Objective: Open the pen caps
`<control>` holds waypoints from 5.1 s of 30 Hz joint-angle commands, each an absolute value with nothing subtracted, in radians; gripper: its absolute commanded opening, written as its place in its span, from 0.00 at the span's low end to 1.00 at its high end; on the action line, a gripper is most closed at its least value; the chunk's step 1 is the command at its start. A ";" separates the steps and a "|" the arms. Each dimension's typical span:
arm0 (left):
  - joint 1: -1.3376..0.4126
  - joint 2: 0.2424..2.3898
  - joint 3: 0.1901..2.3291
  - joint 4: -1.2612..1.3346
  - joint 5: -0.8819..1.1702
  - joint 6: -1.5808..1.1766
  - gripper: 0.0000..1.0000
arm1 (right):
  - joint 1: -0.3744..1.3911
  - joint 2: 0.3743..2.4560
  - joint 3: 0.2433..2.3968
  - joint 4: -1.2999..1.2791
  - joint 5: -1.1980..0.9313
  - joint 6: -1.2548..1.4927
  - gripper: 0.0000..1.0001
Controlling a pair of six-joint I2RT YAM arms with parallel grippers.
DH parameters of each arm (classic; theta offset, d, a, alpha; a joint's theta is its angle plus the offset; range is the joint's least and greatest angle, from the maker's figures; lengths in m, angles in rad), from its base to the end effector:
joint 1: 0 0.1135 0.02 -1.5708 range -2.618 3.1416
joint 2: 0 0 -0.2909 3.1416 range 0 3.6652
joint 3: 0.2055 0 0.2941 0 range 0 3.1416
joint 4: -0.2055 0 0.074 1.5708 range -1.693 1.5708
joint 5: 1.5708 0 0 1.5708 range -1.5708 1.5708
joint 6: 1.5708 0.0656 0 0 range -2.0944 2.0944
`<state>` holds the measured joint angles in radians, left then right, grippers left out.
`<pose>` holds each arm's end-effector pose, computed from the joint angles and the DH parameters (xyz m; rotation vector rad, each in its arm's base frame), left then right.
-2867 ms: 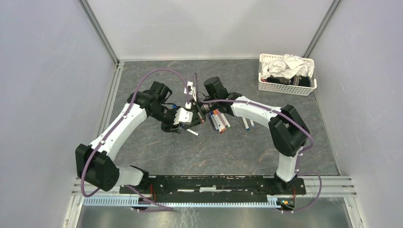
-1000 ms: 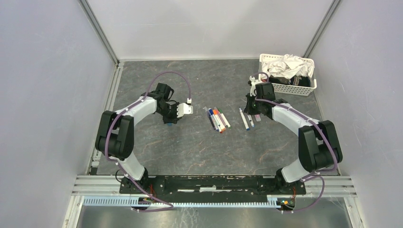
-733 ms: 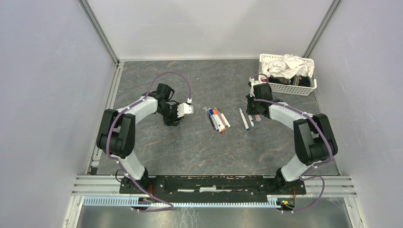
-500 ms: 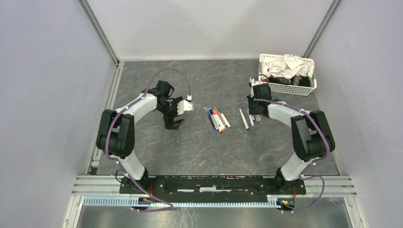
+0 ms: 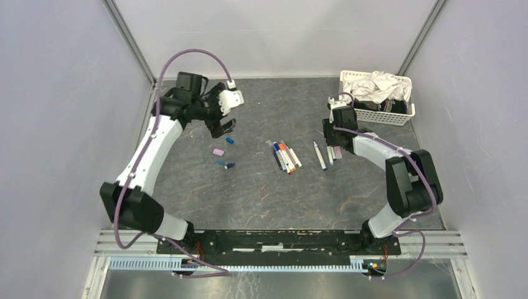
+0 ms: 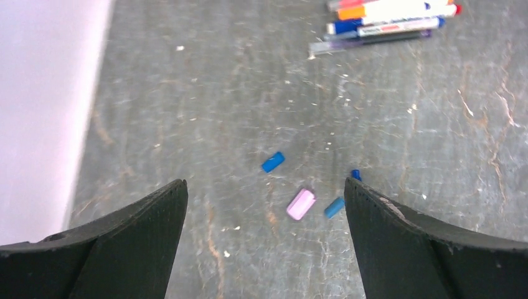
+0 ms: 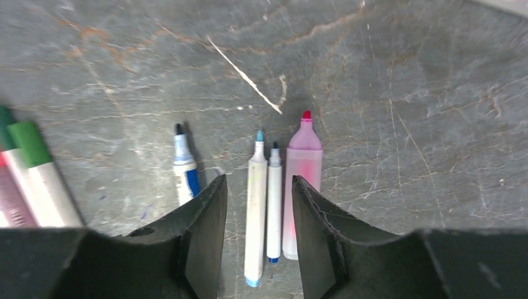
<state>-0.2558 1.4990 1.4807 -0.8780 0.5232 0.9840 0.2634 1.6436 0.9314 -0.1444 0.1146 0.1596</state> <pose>0.3495 -0.1253 0.3562 1.5262 1.7630 -0.2909 0.3780 0.0942 0.1557 -0.0738 2.4194 0.0538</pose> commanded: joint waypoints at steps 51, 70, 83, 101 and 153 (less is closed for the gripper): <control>-0.175 1.388 1.446 -1.032 0.639 0.839 1.00 | 0.712 1.777 1.165 -0.157 0.039 0.152 0.01; -0.399 1.328 1.262 -1.120 0.679 1.334 0.88 | 0.720 1.786 1.310 -0.158 -0.963 0.304 0.00; -0.475 1.341 1.201 -1.100 0.536 1.389 0.46 | 0.720 1.822 1.318 -0.103 -1.073 0.362 0.00; -0.482 1.339 1.220 -1.136 0.453 1.421 0.02 | 0.719 1.829 1.271 -0.173 -1.032 0.304 0.00; -0.289 1.652 1.213 -0.864 0.530 1.201 0.45 | 0.281 1.692 0.940 -0.147 0.046 0.190 0.23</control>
